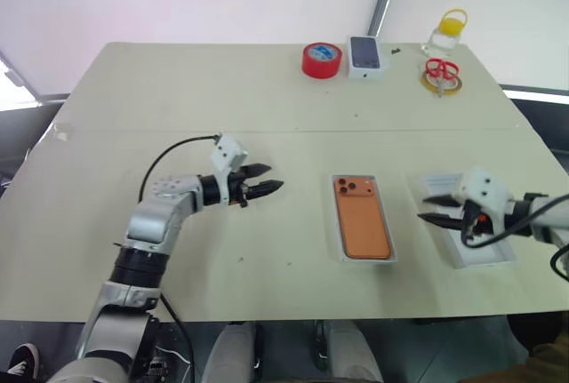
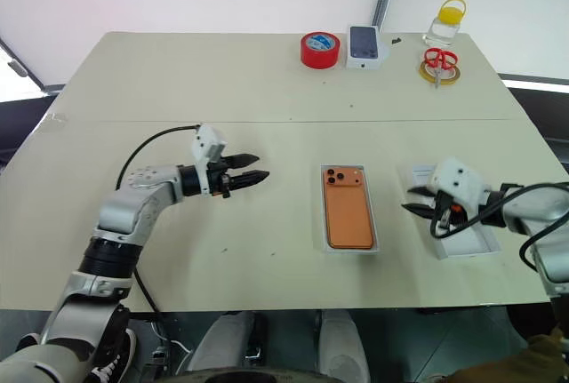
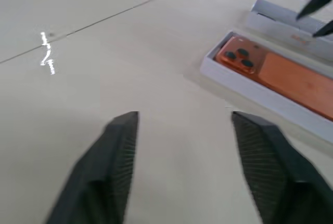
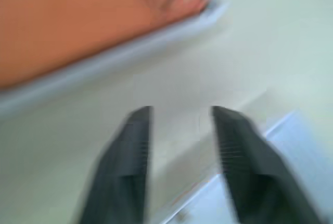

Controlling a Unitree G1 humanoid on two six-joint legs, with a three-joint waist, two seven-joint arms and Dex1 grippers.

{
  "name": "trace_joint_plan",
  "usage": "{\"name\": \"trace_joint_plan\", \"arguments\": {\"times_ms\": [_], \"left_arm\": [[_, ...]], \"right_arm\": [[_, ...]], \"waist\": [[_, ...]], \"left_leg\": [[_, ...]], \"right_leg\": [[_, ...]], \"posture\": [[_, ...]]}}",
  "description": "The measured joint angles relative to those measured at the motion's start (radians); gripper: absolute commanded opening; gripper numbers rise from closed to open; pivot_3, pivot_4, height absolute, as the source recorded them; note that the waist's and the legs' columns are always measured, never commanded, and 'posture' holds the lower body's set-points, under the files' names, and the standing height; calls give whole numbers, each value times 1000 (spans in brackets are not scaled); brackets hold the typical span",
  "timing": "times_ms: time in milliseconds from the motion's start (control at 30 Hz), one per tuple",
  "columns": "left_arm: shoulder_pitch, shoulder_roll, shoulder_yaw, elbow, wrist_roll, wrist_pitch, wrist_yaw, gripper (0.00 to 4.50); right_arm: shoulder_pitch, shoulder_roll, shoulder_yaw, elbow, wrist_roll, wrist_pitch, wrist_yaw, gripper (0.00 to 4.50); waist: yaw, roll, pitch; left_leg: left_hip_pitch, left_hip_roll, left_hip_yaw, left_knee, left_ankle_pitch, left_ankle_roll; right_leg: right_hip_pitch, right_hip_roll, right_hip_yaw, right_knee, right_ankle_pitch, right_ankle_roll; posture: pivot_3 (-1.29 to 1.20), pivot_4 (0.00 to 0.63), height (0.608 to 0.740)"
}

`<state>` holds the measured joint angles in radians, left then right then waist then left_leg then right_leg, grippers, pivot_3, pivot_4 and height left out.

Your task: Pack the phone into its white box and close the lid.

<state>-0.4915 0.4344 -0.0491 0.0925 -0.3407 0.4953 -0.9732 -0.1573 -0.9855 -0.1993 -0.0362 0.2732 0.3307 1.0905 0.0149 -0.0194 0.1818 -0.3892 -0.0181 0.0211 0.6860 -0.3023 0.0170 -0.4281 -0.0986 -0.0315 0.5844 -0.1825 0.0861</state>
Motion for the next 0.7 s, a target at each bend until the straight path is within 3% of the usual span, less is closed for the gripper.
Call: {"name": "trace_joint_plan", "arguments": {"times_ms": [67, 267, 433, 567, 700], "left_arm": [[26, 39, 4, -5, 0, -33, -35, 4500], [89, 126, 5, -1, 47, -208, -85, 4500], [97, 113, 10, 7, 35, -327, -128, 4500], [94, 127, 5, 39, 34, -403, -188, 4500], [95, 133, -10, 50, 32, -426, -255, 4500]], "right_arm": [[-2, 33, -15, 0, 5, 12, -56, 4457], [31, 110, -76, -6, 8, 124, -235, 4457], [139, 111, -165, -140, 16, 230, -327, 4457], [276, 153, -170, -260, 30, 327, -363, 4457], [314, 146, -164, -302, 18, 400, -399, 4457]], "waist": [[3, 0, 0], [0, 1, 0], [4, 1, 0], [-2, 1, 0], [-3, 2, -1]], "left_leg": [[0, 0, 0, 0, 0, 0], [0, -2, 2, 0, 0, 0], [-1, -1, 1, 0, 0, 0], [0, -1, 2, 0, 0, 0], [0, -1, 2, 0, 0, 0]], "right_leg": [[0, 0, 0, 0, 0, 0], [0, -4, 1, 0, 0, 0], [0, -4, 0, 0, 0, 0], [-1, -3, 0, 0, 0, 0], [-1, -3, 1, 0, 0, 0]], "posture": [[0, 150, 740], [0, 150, 740], [0, 150, 740], [0, 150, 740], [0, 150, 740]]}}
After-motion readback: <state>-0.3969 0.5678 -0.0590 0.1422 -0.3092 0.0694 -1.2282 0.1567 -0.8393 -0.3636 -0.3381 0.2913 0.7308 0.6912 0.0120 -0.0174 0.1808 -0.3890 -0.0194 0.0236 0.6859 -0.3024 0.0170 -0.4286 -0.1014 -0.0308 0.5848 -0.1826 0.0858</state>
